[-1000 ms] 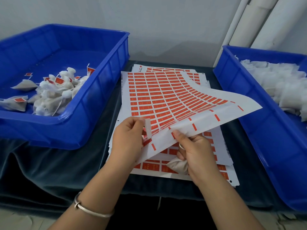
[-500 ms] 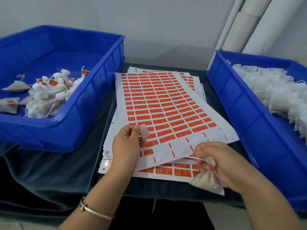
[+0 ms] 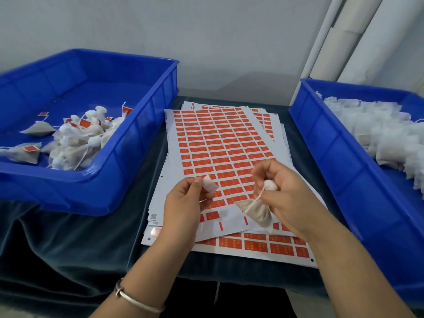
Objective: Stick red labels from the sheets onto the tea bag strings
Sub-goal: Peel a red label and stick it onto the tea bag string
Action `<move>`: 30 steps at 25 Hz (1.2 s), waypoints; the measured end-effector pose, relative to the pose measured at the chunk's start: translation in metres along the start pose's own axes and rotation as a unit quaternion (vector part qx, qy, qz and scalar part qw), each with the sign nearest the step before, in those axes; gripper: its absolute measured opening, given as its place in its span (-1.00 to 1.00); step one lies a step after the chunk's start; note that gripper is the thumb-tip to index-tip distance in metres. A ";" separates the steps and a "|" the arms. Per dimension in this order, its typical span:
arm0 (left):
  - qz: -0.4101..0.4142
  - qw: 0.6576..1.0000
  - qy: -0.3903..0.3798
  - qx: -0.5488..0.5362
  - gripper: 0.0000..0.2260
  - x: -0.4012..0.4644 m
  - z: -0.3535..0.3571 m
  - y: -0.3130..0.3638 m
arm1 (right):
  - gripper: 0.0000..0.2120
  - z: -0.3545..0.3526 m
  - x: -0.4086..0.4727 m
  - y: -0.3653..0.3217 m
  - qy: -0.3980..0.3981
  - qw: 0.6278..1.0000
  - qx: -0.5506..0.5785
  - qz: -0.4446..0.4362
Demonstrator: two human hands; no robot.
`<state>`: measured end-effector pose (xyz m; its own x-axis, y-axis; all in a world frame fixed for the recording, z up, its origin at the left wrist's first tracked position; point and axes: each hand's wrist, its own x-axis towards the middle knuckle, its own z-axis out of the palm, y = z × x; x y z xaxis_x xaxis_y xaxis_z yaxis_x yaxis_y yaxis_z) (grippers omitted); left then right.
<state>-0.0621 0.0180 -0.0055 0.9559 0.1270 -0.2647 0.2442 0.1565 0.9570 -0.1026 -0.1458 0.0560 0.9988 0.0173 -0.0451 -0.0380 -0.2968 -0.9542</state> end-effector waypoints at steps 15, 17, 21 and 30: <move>-0.054 0.997 -0.044 -0.038 -0.84 -0.001 0.005 -0.001 | -0.60 0.000 0.023 0.001 0.107 0.988 -0.082 -0.071; -0.061 0.996 -0.051 -0.050 -0.87 -0.002 0.009 0.003 | -0.59 -0.004 0.024 -0.006 0.104 0.987 -0.081 -0.092; -0.068 0.990 -0.068 -0.100 -0.87 -0.005 0.019 0.017 | -0.60 -0.007 0.026 -0.017 0.100 0.982 -0.101 -0.126; -0.040 0.992 -0.089 -0.081 -0.85 -0.010 0.036 0.033 | -0.70 -0.003 0.035 -0.027 0.100 0.981 -0.098 -0.137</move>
<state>-0.0576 -0.0138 0.0329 0.9520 -0.0640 -0.2994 0.3040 0.3155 0.8989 -0.0668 -0.1400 0.0806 0.9577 -0.0592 0.2816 0.2190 -0.4848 -0.8468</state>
